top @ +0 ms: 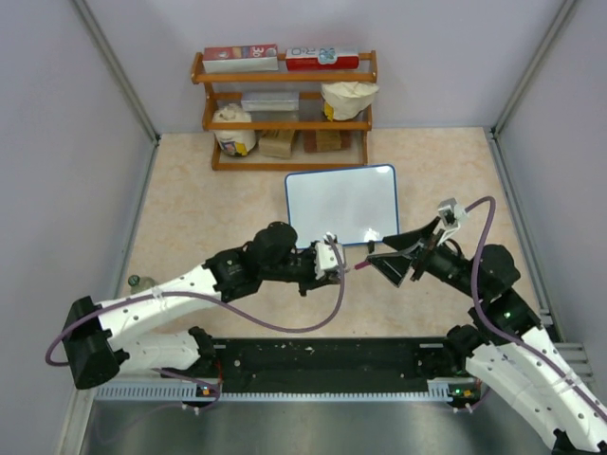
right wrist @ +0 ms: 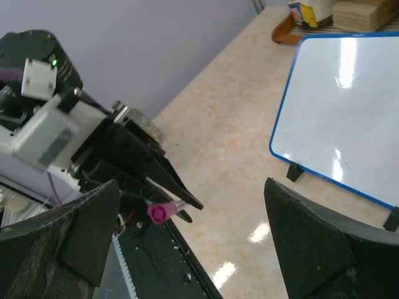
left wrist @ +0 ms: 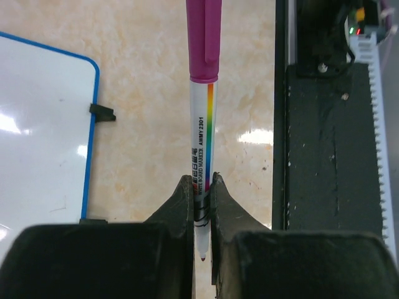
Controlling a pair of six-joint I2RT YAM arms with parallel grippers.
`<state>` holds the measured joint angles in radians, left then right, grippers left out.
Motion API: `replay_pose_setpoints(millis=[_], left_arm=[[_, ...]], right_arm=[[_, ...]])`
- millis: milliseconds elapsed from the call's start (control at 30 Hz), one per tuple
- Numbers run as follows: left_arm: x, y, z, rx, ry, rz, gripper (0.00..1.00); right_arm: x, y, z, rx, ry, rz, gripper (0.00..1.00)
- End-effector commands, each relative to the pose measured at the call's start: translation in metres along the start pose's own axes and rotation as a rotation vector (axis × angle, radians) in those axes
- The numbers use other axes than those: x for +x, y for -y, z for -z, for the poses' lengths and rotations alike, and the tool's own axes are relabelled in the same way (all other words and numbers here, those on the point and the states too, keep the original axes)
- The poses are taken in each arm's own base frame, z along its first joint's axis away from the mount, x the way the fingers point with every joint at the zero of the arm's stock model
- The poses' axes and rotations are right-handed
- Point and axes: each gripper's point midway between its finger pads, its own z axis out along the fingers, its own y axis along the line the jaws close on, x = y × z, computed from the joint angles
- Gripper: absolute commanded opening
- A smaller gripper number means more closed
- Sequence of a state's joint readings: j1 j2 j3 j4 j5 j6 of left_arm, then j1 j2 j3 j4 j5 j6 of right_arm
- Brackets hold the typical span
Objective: Write a sentence on the whiteboard
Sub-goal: Pass from the left arm to the right
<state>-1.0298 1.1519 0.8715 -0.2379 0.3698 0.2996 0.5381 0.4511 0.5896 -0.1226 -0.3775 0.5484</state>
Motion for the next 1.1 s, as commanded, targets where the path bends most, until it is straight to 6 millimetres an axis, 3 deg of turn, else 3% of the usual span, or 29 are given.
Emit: replay_pose_setpoints(millis=[0,200,367,467,567,833,900,1067], left_arm=[[-0.072,0.010,0.025,0.096,0.299,0.050,0.00],[-0.114,0.014,0.047,0.186,0.444,0.103,0.00],[-0.127,0.016,0.048,0.226,0.458,0.135,0.00],[-0.130,0.017,0.048,0.244,0.462,0.143,0.00],[-0.131,0.017,0.046,0.246,0.465,0.149,0.00],[-0.121,0.018,0.038,0.273,0.423,0.178,0.00],[-0.121,0.019,0.036,0.278,0.419,0.182,0.00],[-0.118,0.018,0.035,0.276,0.413,0.180,0.00]], right_arm=[[-0.007,-0.036,0.001,-0.226,0.039,0.067,0.90],[-0.010,-0.070,0.006,-0.440,0.057,0.069,0.86],[-0.009,-0.084,0.003,-0.506,0.046,0.080,0.81],[-0.006,-0.091,-0.003,-0.516,0.032,0.085,0.78],[0.001,-0.093,-0.011,-0.526,0.004,0.074,0.67],[-0.006,-0.100,-0.012,-0.551,0.042,0.056,0.57],[-0.006,-0.099,-0.014,-0.544,0.043,0.048,0.47],[-0.002,-0.099,-0.017,-0.554,0.028,0.014,0.39]])
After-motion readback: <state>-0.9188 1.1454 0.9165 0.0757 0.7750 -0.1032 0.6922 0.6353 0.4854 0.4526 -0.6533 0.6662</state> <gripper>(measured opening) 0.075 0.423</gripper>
